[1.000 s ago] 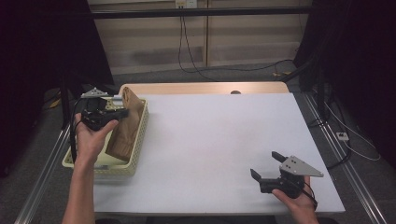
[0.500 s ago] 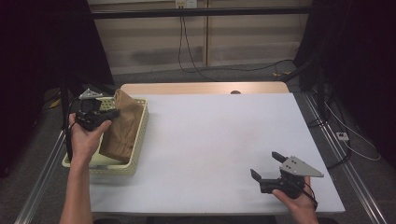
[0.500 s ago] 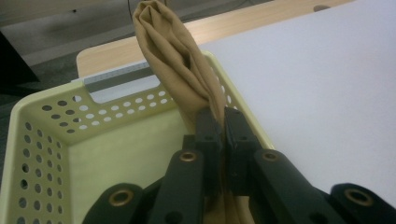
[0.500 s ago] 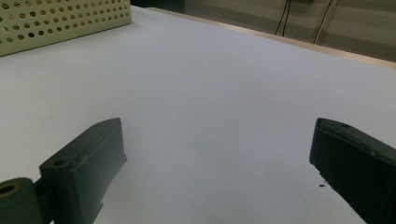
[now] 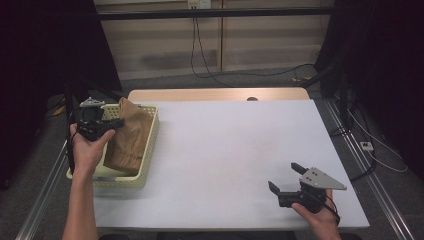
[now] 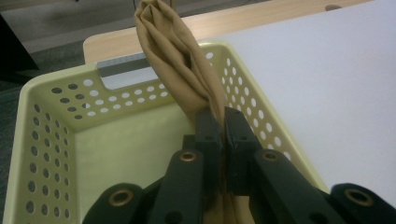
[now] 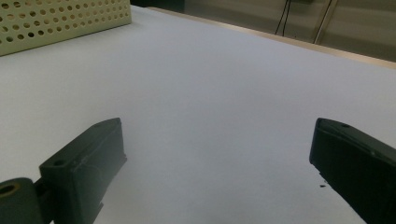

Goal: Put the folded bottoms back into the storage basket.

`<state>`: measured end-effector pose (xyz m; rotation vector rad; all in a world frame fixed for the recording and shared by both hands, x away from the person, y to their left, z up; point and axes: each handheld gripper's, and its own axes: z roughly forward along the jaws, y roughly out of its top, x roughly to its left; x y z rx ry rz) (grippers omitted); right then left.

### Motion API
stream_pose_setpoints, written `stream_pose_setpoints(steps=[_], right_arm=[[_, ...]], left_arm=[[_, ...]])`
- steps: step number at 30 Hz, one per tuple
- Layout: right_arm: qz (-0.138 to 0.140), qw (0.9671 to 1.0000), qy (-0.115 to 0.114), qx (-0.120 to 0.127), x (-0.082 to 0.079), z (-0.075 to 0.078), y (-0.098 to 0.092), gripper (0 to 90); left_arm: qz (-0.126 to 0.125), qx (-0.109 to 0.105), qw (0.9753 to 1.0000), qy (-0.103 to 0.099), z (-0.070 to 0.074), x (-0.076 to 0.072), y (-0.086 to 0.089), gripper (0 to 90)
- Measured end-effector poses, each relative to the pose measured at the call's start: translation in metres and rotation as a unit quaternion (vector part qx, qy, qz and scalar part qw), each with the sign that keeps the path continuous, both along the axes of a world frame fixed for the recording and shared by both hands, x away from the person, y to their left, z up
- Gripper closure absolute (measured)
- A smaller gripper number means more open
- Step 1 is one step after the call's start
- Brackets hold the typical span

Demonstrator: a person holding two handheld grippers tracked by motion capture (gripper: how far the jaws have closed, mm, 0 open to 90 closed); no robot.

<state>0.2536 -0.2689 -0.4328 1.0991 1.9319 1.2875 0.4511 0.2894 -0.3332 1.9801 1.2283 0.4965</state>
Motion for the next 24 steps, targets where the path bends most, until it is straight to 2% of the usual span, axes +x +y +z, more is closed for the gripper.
stream_pose_setpoints(steps=[14,24], right_arm=[[0.0,1.0,0.0,0.0,0.0,0.0,0.0,3.2],[0.0,1.0,0.0,0.0,0.0,0.0,0.0,3.3]], left_arm=[[0.011,-0.005,0.9998,0.013,-0.008,0.004,0.01,85.9],[0.018,-0.007,0.9994,0.029,-0.017,0.009,0.018,85.9]])
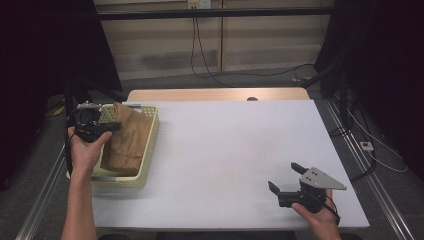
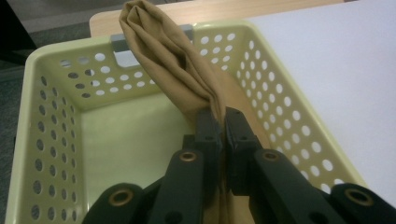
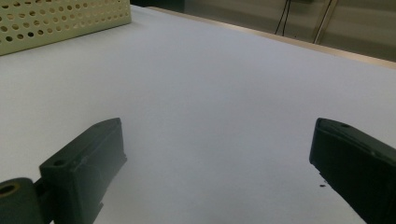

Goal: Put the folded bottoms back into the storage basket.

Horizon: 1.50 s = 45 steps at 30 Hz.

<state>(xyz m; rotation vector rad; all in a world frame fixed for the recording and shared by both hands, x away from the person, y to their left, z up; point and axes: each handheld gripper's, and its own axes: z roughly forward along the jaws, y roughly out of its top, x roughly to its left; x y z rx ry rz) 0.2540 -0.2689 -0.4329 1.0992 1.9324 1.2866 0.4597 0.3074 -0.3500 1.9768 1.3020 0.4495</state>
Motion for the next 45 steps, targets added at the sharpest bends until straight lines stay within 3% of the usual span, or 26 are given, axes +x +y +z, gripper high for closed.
stream_pose_setpoints(steps=[20,45], right_arm=[[0.002,1.0,-0.003,0.003,-0.001,0.001,-0.001,3.2],[0.01,0.9999,-0.004,0.004,-0.003,0.002,0.0,3.2]], left_arm=[[0.014,0.0,0.9995,0.027,-0.021,0.009,0.01,85.9],[0.034,0.0,0.9986,0.04,-0.036,0.015,0.021,85.8]])
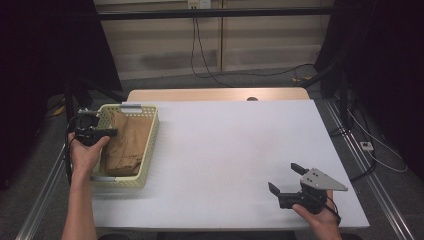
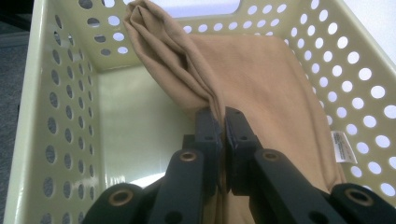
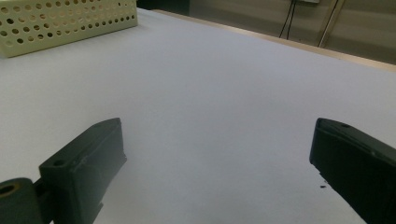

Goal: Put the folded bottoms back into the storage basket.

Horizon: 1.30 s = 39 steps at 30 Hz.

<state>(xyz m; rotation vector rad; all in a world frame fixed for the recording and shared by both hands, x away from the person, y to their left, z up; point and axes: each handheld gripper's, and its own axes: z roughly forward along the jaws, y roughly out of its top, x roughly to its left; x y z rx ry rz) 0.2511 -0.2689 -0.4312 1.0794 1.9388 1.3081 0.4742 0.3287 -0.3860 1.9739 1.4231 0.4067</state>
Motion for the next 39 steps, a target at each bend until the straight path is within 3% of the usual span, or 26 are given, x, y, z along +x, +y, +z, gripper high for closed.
stream_pose_setpoints(steps=[13,24,28,39], right_arm=[[-0.002,1.0,0.003,0.0,0.001,-0.001,0.0,3.2],[-0.002,1.0,0.004,-0.002,0.001,-0.001,0.0,3.2],[-0.004,0.9999,0.008,0.007,0.002,-0.001,0.0,3.2],[-0.009,0.9999,0.005,0.005,0.002,0.0,-0.002,3.2]], left_arm=[[0.008,-0.005,0.9999,0.007,-0.007,0.003,0.006,85.6],[0.023,0.017,0.9996,0.001,-0.012,0.004,0.008,84.8],[0.022,0.005,0.9997,0.0,-0.014,0.005,0.008,84.7],[0.038,0.029,0.9989,0.005,-0.02,0.006,0.01,84.4]])
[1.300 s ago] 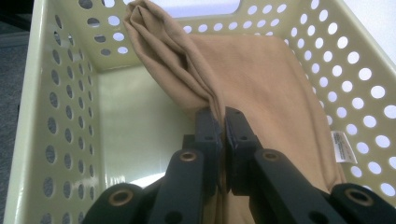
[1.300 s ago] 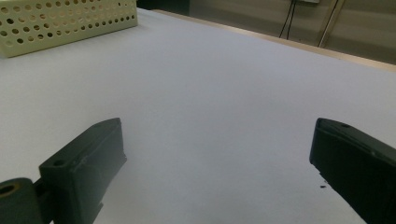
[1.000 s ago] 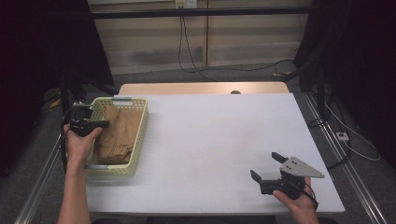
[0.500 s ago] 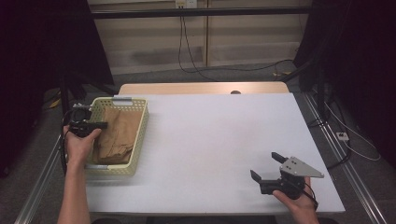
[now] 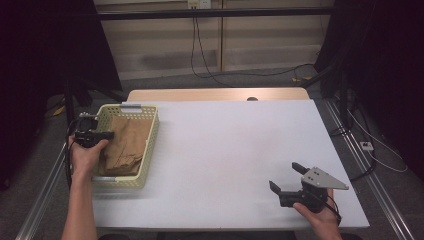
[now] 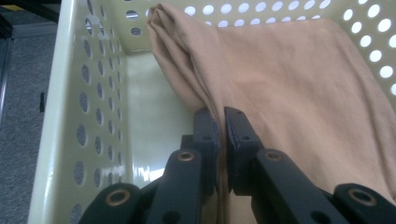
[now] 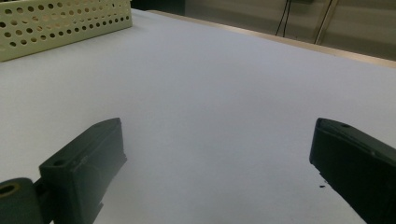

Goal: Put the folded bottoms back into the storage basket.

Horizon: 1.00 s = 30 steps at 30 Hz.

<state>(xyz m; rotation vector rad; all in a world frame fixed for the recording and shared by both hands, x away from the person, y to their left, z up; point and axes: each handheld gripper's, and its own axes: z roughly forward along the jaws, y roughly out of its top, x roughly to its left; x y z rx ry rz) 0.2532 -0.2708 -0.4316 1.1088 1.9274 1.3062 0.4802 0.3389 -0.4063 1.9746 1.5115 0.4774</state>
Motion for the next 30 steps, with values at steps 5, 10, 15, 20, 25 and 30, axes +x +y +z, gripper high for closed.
stream_pose_setpoints(steps=[5,10,15,20,25,30], right_arm=[[0.001,1.0,0.001,-0.001,0.0001,-0.0005,0.0008,3.2],[0.001,1.0,0.003,-0.003,0.0012,-0.001,0.0008,3.2],[0.0,1.0,0.002,-0.002,-0.0002,-0.0004,0.0008,3.2],[0.0,1.0,0.003,-0.004,0.0005,-0.0008,0.001,3.2],[-0.001,1.0,0.002,-0.003,0.0002,-0.0007,0.0007,3.3],[-0.003,1.0,0.001,-0.005,0.0006,-0.0008,0.0008,3.3]], left_arm=[[0.016,-0.002,0.9999,0.005,-0.0021,0.0015,0.0026,84.1],[0.017,0.002,0.9998,0.008,-0.0023,0.0017,0.0036,83.1],[0.023,0.009,0.9996,0.013,-0.0027,0.0021,0.0037,79.3],[0.021,0.009,0.9996,0.014,-0.0031,0.002,0.0031,71.6],[0.027,-0.003,0.9995,0.015,-0.0026,0.0024,0.0035,64.4],[0.018,0.0,0.9997,0.016,-0.0025,0.0033,0.0006,58.2]])
